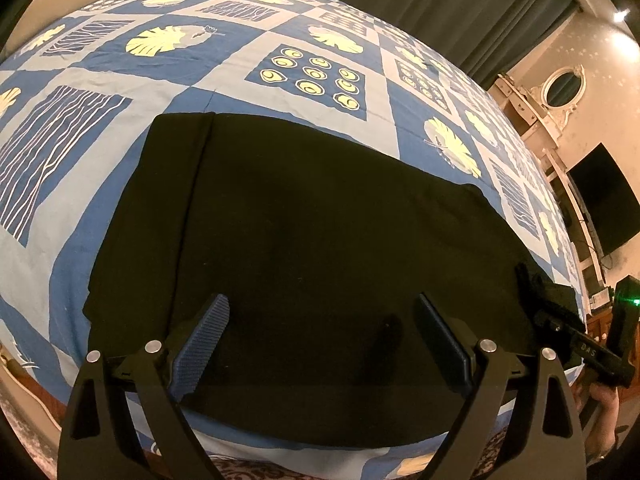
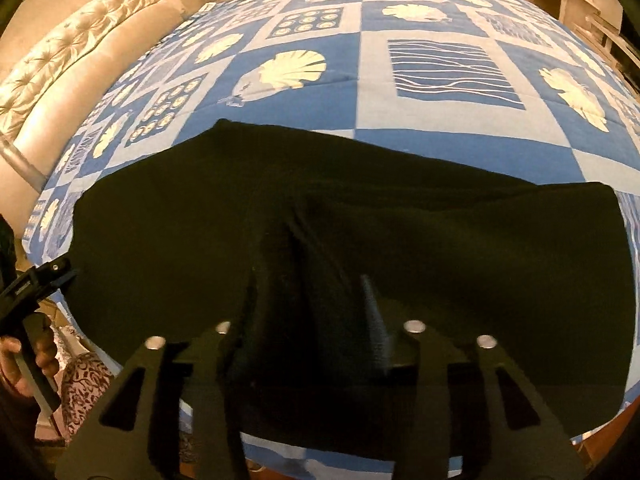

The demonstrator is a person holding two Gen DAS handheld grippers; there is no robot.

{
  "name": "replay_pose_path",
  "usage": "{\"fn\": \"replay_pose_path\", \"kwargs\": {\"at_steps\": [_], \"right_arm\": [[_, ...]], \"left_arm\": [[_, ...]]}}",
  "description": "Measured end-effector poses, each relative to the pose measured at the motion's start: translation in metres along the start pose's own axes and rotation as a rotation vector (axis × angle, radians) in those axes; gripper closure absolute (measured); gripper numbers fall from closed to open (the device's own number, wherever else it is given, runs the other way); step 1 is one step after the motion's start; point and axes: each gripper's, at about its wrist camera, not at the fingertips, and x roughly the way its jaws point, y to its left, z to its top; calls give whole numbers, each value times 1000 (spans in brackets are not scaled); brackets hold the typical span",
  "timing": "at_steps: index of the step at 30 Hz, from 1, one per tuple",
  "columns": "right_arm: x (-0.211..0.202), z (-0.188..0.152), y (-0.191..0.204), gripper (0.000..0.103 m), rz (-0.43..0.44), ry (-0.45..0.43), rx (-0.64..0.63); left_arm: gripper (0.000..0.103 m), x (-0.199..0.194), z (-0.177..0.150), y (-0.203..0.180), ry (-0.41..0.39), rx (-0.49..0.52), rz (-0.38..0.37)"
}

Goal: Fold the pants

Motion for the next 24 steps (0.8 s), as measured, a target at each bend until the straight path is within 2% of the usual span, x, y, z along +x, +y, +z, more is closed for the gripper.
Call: {"fn": "replay_pose_path", "kwargs": {"at_steps": [3, 5, 8, 10, 12, 14, 16, 17, 19, 21, 24], "right_arm": [[0, -3, 8, 45, 36, 2, 1], [0, -5, 13, 38, 88, 4, 10], [-4, -8, 24, 32, 179, 14, 10], [-13, -9, 28, 32, 267, 13, 11], [-30, -9, 24, 32, 397, 8, 28], [-55, -6, 12, 32, 451, -26, 34], [-80, -4, -8, 31, 469, -75, 50], [-98, -3, -30, 27, 456, -110, 76], [-119, -4, -68, 25, 412, -154, 120], [-137, -13, -127, 25, 344, -190, 220], [-139, -41, -200, 25, 310, -202, 409]], "left_arm": [[11, 0, 0, 0, 0, 1, 1], [11, 0, -1, 0, 0, 6, 2], [11, 0, -1, 1, 0, 12, 3], [11, 0, -2, 0, -1, 17, 3], [11, 0, -2, 0, -1, 22, 4], [11, 0, -3, 0, -2, 27, 6], [11, 1, -2, 0, -3, 28, 8], [11, 1, -2, -1, -3, 28, 8], [11, 1, -2, -1, -4, 29, 9], [11, 1, -3, -1, -4, 30, 10], [11, 1, -3, -1, -6, 34, 14]]}}
